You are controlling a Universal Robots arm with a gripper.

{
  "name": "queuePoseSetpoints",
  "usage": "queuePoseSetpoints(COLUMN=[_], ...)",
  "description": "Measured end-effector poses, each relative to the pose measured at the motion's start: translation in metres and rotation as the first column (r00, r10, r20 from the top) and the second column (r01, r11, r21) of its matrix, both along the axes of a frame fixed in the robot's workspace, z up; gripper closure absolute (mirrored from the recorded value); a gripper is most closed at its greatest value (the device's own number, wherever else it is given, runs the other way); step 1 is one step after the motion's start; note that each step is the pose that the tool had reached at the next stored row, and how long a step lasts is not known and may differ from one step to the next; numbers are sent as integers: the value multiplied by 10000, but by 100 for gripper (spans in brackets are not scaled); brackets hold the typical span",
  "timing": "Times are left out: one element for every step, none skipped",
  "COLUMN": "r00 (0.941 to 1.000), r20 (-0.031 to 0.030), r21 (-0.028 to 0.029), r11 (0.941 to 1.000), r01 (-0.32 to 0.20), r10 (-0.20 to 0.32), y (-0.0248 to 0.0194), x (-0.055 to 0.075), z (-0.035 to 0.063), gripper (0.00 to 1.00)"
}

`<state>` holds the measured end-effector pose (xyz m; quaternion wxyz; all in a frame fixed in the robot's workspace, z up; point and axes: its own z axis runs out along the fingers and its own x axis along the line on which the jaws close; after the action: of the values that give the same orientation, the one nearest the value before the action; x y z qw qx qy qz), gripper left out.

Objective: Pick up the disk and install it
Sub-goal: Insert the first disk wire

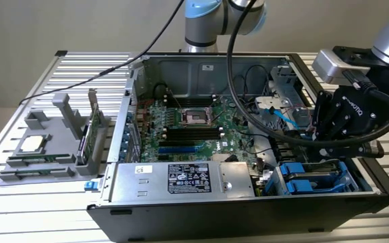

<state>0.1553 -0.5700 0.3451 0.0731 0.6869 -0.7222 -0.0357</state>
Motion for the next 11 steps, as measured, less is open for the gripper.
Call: queuePoseSetpoints(r00=[10000,10000,10000,9999,9999,9998,9997,9995,9994,9991,9988], r20=[-21,-44,-72,-105,-144,-186,-238,-302,-359,-419,-482], r21=[-79,-163,-250,-330,-403,-466,-514,-559,-600,-638,-675], r11=[10000,9999,9997,9995,9992,9989,9987,9984,9982,9980,9977], r01=[-1,-1,-1,-2,-4,-5,-8,-11,-14,-19,-22], r10=[0,0,-1,-2,-2,-3,-4,-6,-7,-8,-10], y=[16,29,41,51,59,66,71,76,80,85,89], x=[7,14,22,33,47,63,82,106,127,149,173], z=[0,0,0,0,0,0,0,0,1,1,1], gripper=[82,82,82,82,82,82,82,82,82,82,82])
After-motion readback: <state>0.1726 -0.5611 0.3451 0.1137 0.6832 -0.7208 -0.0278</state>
